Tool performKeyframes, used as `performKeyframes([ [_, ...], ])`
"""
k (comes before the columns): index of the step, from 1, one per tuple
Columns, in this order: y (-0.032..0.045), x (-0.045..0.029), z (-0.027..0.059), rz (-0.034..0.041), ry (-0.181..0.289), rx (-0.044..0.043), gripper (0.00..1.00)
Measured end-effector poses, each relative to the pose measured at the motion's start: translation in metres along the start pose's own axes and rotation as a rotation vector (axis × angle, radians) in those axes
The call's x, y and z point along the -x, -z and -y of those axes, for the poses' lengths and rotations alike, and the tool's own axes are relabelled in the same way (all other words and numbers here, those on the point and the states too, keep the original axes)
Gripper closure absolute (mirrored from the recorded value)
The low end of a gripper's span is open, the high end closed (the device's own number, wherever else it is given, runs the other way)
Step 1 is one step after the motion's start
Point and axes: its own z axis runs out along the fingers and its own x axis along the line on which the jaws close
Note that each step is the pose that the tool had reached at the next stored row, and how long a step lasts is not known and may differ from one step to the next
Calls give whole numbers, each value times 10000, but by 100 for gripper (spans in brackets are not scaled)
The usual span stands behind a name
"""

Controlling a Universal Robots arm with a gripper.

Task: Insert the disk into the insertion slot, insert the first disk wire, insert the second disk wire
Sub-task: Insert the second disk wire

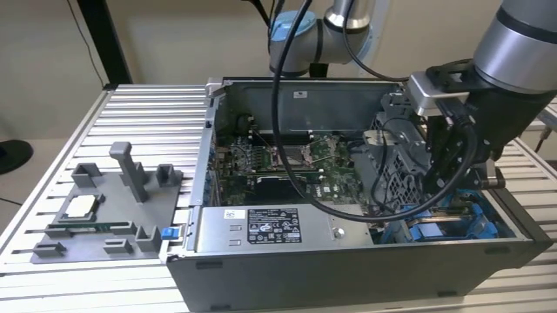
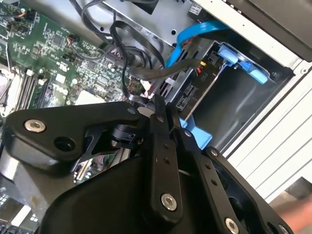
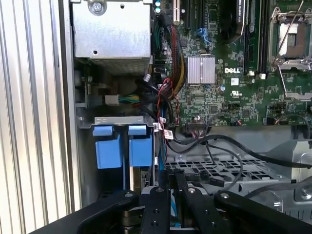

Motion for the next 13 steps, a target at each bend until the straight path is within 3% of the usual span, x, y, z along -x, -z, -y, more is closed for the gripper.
performKeyframes([
  [6,-70,-6,-3,-48,17,-145,100],
  [13,-59,-10,-2,-88,19,-150,100],
])
